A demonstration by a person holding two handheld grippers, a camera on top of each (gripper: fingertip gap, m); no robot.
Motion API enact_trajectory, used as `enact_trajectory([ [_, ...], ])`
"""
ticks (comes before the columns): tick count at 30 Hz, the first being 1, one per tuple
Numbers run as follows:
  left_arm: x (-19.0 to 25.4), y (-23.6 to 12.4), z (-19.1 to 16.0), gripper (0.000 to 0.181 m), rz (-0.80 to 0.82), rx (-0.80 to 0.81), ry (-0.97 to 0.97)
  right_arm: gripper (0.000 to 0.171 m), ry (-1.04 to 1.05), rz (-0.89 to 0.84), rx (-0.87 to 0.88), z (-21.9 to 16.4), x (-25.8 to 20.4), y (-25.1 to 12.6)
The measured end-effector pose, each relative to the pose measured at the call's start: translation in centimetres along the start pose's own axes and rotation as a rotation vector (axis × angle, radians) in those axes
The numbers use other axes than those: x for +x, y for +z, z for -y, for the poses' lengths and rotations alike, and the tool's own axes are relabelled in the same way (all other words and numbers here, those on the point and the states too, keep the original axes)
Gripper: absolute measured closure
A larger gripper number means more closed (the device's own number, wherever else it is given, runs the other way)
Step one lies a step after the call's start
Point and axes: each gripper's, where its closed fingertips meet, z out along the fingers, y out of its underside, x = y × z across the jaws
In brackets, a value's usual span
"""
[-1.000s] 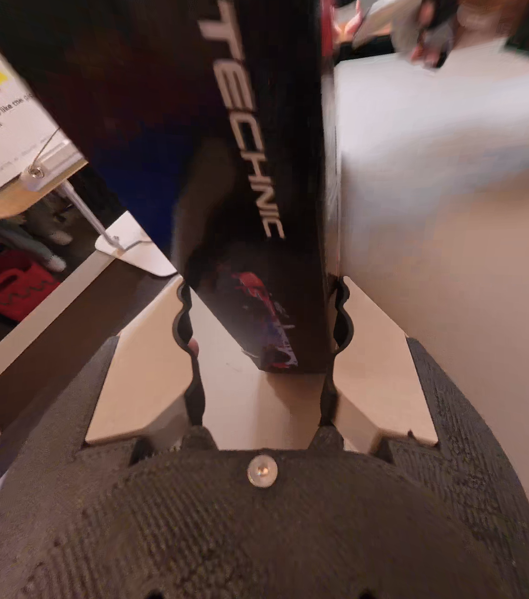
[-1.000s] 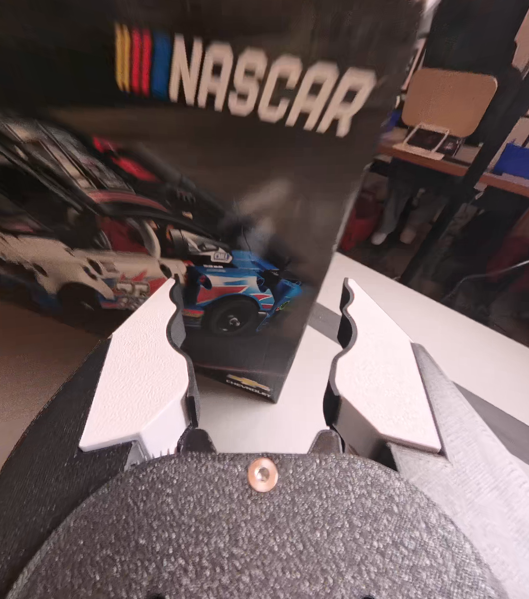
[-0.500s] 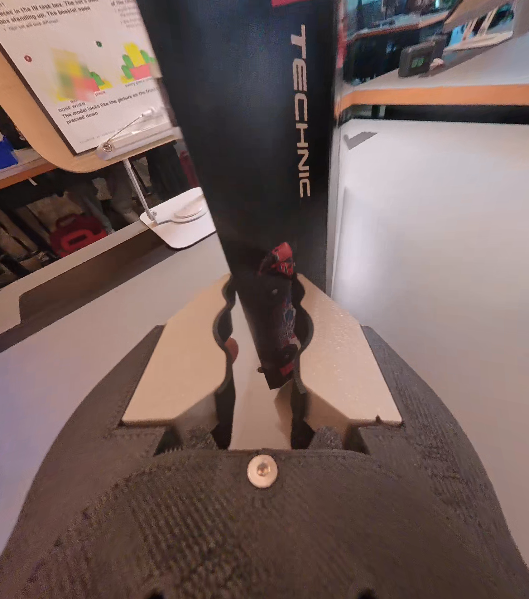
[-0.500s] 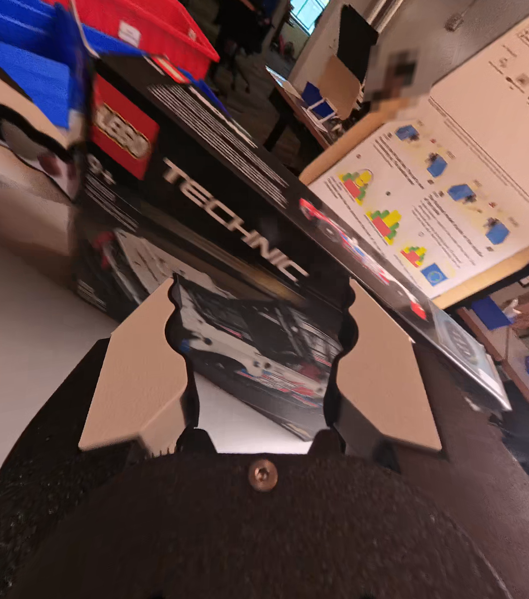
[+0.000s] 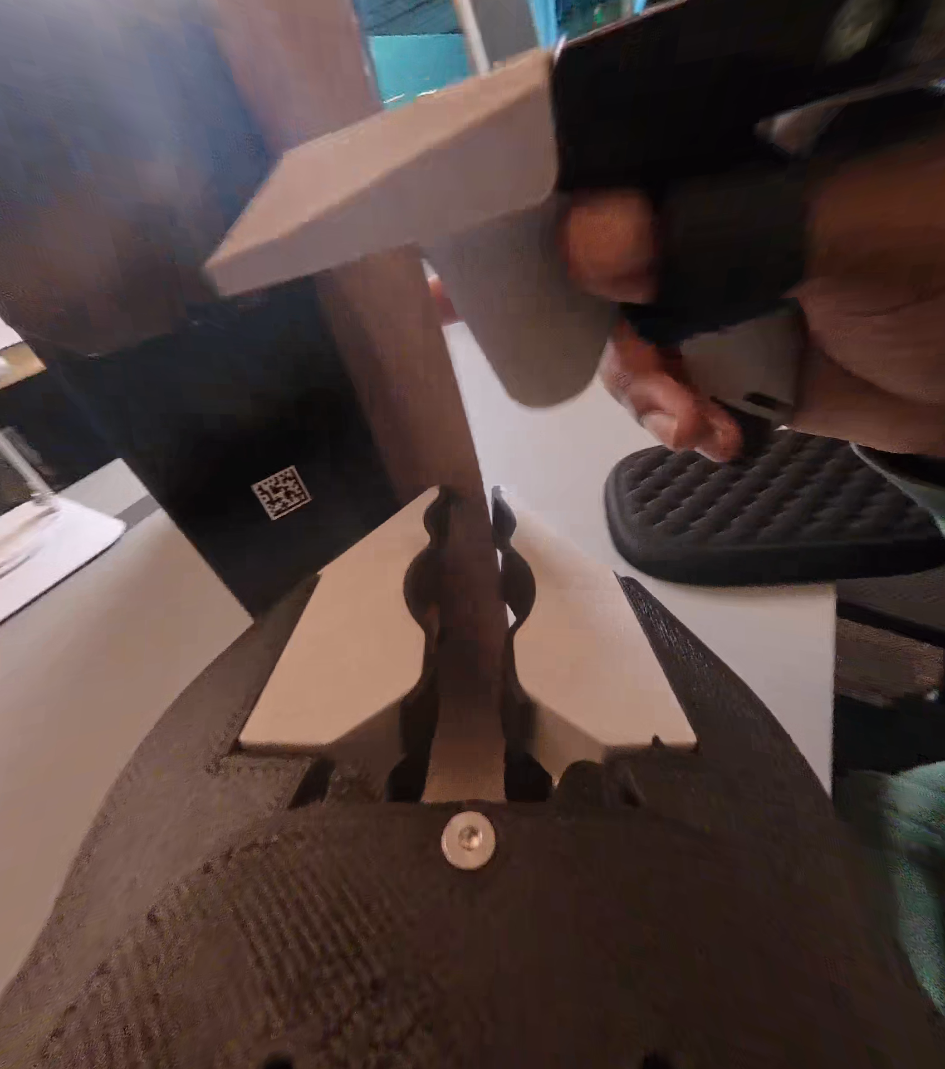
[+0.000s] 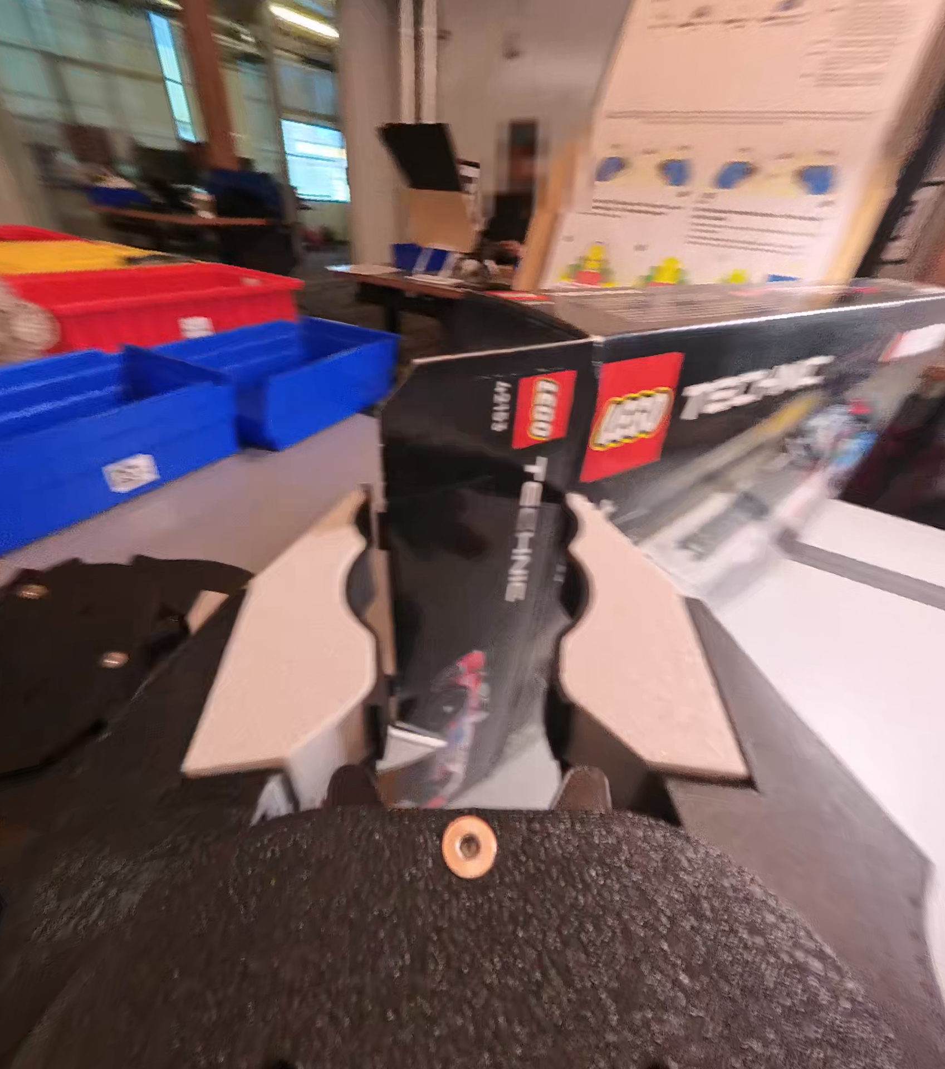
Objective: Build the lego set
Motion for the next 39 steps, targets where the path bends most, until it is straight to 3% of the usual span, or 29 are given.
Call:
enact_trajectory([
  [1, 0.8, 0.3, 0.3, 0.159, -0.042, 0.013, -0.013, 0.127, -0.064, -0.016, 0.009, -0.1, 0.8, -0.8],
  [3, 1.6, -0.2, 1.2, 0.14, -0.119, 0.062, -0.038, 0.167, -0.169, -0.102, -0.002, -0.3, 3.0, -2.7],
  [5, 0.1, -1.0, 2.0, 0.124, -0.103, 0.076, -0.042, 0.168, -0.315, -0.081, 0.003, -0.6, 4.1, -4.0],
  [8, -3.9, -2.4, 4.9, 0.112, -0.01, 0.108, 0.061, 0.171, -0.261, 0.129, -0.016, -0.9, 5.1, -5.4],
  [12, -6.4, -2.1, 8.4, 0.093, 0.093, 0.067, 0.465, 0.171, -0.19, 0.435, -0.073, -1.1, 6.1, -5.9],
  [17, -5.9, 2.3, 8.4, 0.08, 0.052, 0.003, 0.97, 0.171, -0.258, 0.684, -0.129, -0.9, 6.0, -5.0],
  [19, -5.8, 3.6, 8.7, 0.088, 0.016, 0.003, 1.137, 0.171, -0.27, 0.756, -0.144, -0.8, 6.6, -4.6],
  [26, -4.7, 5.3, 10.9, 0.112, -0.034, 0.012, 1.186, 0.171, -0.287, 0.817, -0.212, -0.5, 10.2, -4.7],
  [28, -3.4, 4.5, 13.3, 0.174, -0.037, 0.125, 1.164, 0.171, -0.268, 0.744, -0.19, 0.0, 11.2, -4.6],
  [29, -3.3, 4.1, 14.8, 0.181, 0.005, 0.186, 1.188, 0.171, -0.278, 0.72, -0.209, -0.7, 11.3, -4.8],
  [34, -2.8, 5.2, 15.6, 0.181, -0.119, 0.05, 0.993, 0.166, -0.18, 0.477, -0.101, -1.6, 11.8, -5.5],
  [37, -2.5, 6.1, 16.4, 0.181, -0.232, -0.059, 0.758, 0.12, -0.104, 0.353, -0.117, -4.6, 10.7, -5.3],
  [39, -2.4, 6.7, 16.8, 0.181, -0.295, -0.128, 0.64, 0.14, -0.131, 0.25, -0.111, -5.8, 10.9, -4.3],
])
